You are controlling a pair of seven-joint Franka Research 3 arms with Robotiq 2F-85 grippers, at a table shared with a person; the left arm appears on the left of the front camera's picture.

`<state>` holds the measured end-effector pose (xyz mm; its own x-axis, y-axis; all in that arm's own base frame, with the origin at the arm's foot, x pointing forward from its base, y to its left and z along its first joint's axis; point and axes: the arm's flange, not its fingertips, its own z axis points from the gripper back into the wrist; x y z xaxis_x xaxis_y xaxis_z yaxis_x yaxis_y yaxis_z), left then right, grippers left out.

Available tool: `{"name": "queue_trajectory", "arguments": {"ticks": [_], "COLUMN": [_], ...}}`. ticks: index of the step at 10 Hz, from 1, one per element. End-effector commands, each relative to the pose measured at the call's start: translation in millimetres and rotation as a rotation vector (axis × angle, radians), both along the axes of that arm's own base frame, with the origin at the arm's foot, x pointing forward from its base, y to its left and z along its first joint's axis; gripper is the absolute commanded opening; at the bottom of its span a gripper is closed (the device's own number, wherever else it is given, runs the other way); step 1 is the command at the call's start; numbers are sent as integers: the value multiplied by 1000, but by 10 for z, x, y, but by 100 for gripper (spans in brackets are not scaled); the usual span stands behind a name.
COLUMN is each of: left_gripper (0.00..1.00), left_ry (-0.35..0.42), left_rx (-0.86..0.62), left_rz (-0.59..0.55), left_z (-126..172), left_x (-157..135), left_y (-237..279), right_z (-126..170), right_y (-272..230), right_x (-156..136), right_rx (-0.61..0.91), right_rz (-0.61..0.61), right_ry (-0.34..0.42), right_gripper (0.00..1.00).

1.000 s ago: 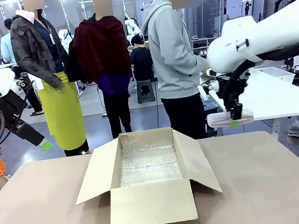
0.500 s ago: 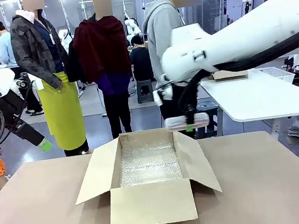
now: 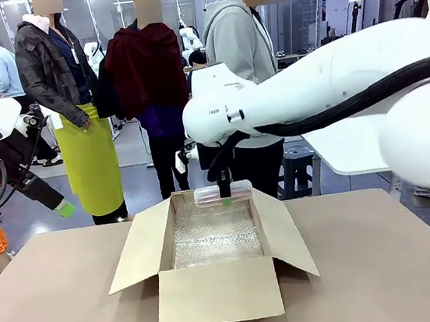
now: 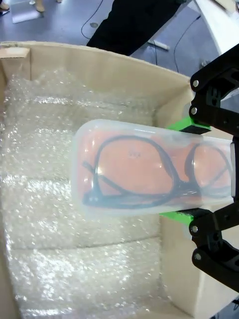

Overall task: Pack the glasses set securely to prepare it for shipping.
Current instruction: Place the Glasses case inside the Package Box.

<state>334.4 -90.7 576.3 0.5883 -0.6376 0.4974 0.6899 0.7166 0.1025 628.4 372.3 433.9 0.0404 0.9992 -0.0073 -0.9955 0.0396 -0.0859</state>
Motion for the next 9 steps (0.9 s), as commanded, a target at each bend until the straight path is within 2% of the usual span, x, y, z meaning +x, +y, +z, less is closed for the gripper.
{"name": "queue_trajectory", "arguments": {"ticks": [1,7,8,9], "left_gripper": [100,100,100,100], "left_ry": [-19,-19,-19,-19], "left_rx": [-14,-14,-14,-14], "left_rz": [-10,-10,-10,-10], "left_z": [-7,-7,-7,-7], "left_x": [9,9,9,9], "left_y": [11,11,11,11], "right_z": [-245,-823,-872,-909], "right_y": [242,285,284,286], "right_x": [298,423,403,377], "right_rx": [-15,6,1,-6], "right_rz": [-79,-38,-16,4], "right_ry": [1,6,18,22], "right_gripper": [26,26,66,78]}}
